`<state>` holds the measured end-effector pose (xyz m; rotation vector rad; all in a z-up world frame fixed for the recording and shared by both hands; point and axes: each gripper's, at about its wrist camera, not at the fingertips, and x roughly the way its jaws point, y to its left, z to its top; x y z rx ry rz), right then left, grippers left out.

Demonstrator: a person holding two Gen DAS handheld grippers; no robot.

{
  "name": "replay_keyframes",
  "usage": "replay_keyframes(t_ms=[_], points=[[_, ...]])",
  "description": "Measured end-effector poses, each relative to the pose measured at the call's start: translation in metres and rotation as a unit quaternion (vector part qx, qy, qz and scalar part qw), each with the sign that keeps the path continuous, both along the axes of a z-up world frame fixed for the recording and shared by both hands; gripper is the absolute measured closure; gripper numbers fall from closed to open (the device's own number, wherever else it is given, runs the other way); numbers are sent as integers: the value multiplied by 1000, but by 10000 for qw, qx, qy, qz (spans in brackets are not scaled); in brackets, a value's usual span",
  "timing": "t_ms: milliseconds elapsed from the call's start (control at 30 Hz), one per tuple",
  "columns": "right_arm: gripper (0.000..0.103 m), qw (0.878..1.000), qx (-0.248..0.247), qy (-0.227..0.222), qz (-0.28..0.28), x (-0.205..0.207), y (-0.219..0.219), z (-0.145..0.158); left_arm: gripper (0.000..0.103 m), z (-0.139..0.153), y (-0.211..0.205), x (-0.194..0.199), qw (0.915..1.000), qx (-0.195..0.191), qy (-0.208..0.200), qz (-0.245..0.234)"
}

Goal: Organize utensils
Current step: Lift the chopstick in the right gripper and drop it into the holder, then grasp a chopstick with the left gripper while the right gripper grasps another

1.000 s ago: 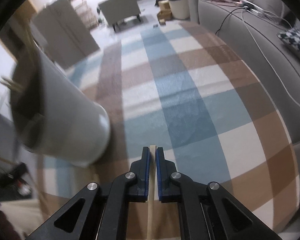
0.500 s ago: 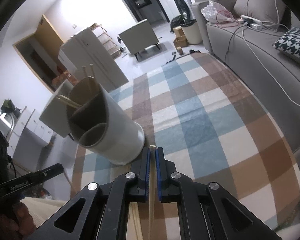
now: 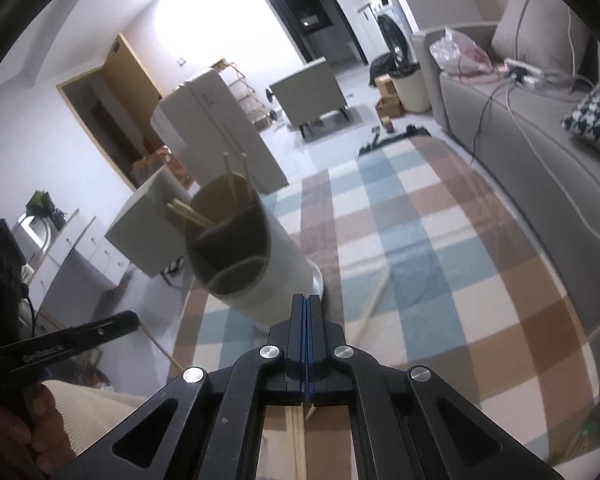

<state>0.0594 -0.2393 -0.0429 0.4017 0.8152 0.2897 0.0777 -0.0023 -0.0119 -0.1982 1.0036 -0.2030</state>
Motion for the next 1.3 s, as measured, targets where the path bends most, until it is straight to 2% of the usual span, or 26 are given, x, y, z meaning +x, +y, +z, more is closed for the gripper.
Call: replay_keyframes(t_ms=[67,133,200,267,300,333,367,400,433,467,533,567,633,667,733,833,933,1000,1100,1133,1200,1300], points=[[103,9998,-40,192,-11,3,-1,-6,102,0,1,-1,10000,16,-36,-4],[103,9986,-153,453,222,10,3,-14,102,0,3,-2,10000,7,-80,-19],[100,9944,-673,524,616,16,14,-18,102,-1,6,-2,9999,3,-106,-22],[100,9844,-1097,616,1228,22,27,-24,102,-3,10,-1,9999,-37,-120,-18],[99,9730,-1396,663,1717,24,37,-28,102,-4,11,0,9999,-67,-126,-19],[93,9629,-1583,675,2079,25,44,-31,102,-5,13,1,9999,-83,-142,-24],[88,9468,-1873,698,2524,25,55,-36,102,-6,14,1,9998,-86,-161,-42],[78,9225,-2229,703,3072,22,68,-42,102,-7,15,2,9997,-107,-186,-72],[72,8974,-2502,694,3568,18,79,-49,102,-7,16,2,9997,-130,-198,-89],[71,8787,-2711,664,3872,13,87,-53,102,-8,17,3,9997,-117,-208,-99],[70,8195,-3324,550,4636,0,109,-68,102,-9,19,6,9997,-106,-195,-117],[70,7857,-3574,501,5024,-5,120,-77,102,-10,21,7,9997,-152,-174,-127],[70,7404,-3889,437,5466,-9,130,-93,102,-11,24,10,9996,-217,-119,-128],[70,7126,-4052,420,5712,-10,135,-101,102,-12,27,12,9996,-259,-82,-125],[70,6796,-4246,338,5972,-9,141,-110,102,-13,29,14,9995,-287,-39,-114],[71,6409,-4351,226,6320,-5,147,-119,102,-15,32,19,9993,-354,46,-110],[71,6020,-4436,316,6631,-2,150,-130,102,-17,31,23,9993,-334,92,-129],[72,5884,-4365,257,6801,-2,153,-131,102,-17,30,25,9993,-329,103,-155],[73,5837,-4295,246,6887,5,157,-131,102,-16,25,27,9994,-274,97,-209],[78,5811,-4283,312,6913,7,159,-134,102,-17,25,27,9994,-235,90,-219],[82,5811,-4142,481,6989,9,160,-135,102,-17,24,28,9996,-181,85,-208],[97,5896,-4097,469,6945,9,161,-134,102,-18,28,29,9996,-225,119,-148]])
